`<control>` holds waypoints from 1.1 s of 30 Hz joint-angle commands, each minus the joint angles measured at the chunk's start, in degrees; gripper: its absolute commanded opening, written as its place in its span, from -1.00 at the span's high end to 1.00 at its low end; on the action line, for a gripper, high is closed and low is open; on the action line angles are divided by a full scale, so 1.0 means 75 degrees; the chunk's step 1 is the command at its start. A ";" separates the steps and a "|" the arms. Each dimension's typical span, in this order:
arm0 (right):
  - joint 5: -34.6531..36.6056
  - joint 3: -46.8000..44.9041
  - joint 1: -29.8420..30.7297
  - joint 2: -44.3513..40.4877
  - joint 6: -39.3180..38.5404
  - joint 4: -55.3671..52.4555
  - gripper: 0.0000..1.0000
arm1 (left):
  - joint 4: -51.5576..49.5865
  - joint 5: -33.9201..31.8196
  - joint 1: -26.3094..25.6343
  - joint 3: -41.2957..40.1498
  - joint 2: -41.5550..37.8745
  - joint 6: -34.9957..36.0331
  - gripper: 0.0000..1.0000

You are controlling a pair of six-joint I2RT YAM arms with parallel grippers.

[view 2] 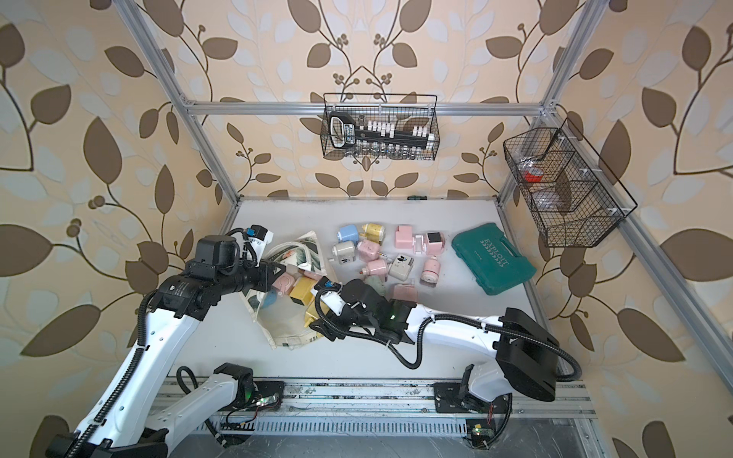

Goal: Take out the pencil sharpeners from the tote bags
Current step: Place the pencil sharpener at the center of the board.

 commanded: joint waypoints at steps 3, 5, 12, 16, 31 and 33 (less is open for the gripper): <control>0.0159 -0.0727 0.0013 -0.0927 0.0011 -0.0358 0.11 | 0.0166 -0.0041 -0.0020 0.0048 -0.0150 -0.0061 1.00; 0.0263 -0.1024 0.0015 -0.1278 0.0066 -0.0586 0.11 | 0.0165 -0.0072 -0.0022 0.0048 -0.0166 -0.0060 1.00; 0.0768 -0.1674 -0.0002 -0.1998 0.0430 -0.1400 0.09 | 0.0165 -0.0002 -0.0020 0.0118 -0.0142 -0.0073 1.00; 0.1232 -0.1768 -0.0096 -0.1637 0.0743 -0.1739 0.10 | 0.0142 0.0014 -0.0020 0.0142 -0.0131 -0.0073 1.00; 0.2382 -0.1058 -0.1510 0.1197 0.1172 -0.1102 0.11 | 0.0136 0.0054 -0.0020 0.0165 -0.0155 -0.0050 1.00; 0.2402 -0.0762 -0.1668 0.1546 0.1127 -0.1044 0.12 | 0.0147 0.0053 -0.0020 0.0156 -0.0143 -0.0047 1.00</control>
